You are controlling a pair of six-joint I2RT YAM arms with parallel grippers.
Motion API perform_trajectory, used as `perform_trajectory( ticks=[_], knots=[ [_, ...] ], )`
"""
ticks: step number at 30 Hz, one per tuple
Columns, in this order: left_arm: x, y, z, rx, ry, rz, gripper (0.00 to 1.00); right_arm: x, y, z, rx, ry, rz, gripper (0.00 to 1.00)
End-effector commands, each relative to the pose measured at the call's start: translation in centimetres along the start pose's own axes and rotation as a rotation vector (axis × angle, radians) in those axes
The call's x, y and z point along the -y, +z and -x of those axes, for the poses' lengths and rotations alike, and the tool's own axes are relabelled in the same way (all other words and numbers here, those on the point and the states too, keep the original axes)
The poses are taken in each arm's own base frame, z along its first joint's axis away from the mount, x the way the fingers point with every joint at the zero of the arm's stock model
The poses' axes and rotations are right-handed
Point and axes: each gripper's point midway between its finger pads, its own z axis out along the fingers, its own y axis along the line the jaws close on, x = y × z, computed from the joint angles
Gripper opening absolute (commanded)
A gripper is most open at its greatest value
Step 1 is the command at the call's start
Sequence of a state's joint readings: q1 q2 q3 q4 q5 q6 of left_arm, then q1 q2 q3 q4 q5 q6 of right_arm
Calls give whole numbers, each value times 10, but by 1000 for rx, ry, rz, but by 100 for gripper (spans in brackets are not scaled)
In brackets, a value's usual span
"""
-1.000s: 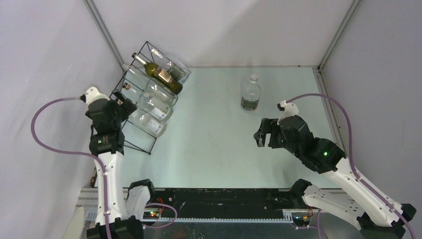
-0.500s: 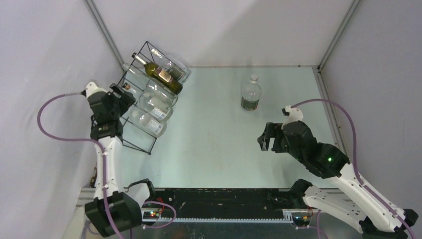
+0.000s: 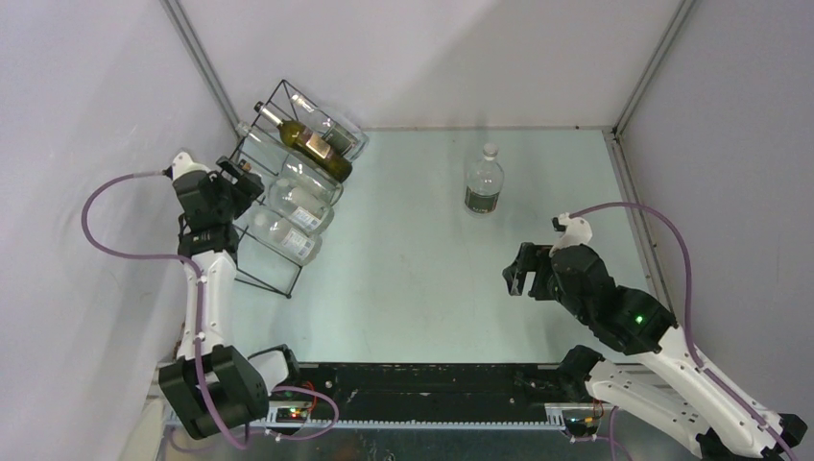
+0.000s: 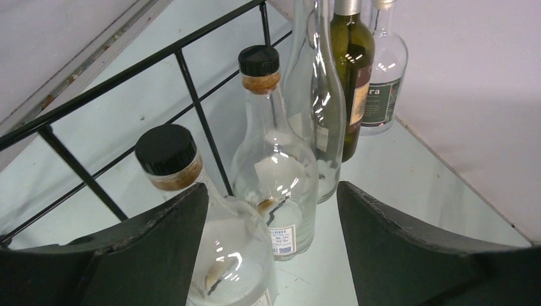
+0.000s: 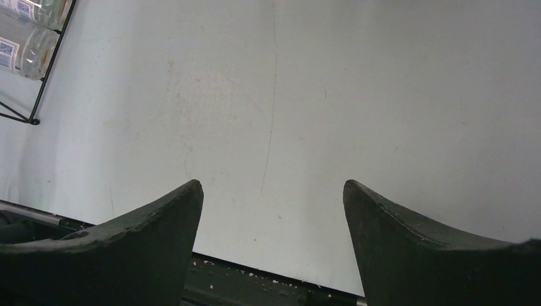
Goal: Take the wine bottle off the wine rack
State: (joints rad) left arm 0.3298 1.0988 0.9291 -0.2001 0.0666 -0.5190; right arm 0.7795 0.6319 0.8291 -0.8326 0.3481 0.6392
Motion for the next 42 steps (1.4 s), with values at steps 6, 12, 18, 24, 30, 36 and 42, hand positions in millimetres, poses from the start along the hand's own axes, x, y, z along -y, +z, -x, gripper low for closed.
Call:
perform_trajectory(
  ticks=[6,12,18,24,30,36,42],
  knots=[
    [2,19,3,12,5,-33,86,-5,12,5,18,-25,-5,84],
    [-6,24,-2,-5,-2,7,89,-6,14,5,19,-37,-5,84],
    [-4,18,0,-3,2,3,91,-7,15,6,22,-45,1,84],
    [3,-12,12,34,-3,-5,91,-5,13,5,19,-39,0,85],
    [-7,-39,9,51,-15,51,93,-1,10,3,13,-30,-14,84],
    [-19,-34,0,27,-30,105,93,0,8,2,18,-24,-10,84],
    [-26,-20,-4,10,-42,136,93,4,7,2,26,-26,-19,85]
  ],
)
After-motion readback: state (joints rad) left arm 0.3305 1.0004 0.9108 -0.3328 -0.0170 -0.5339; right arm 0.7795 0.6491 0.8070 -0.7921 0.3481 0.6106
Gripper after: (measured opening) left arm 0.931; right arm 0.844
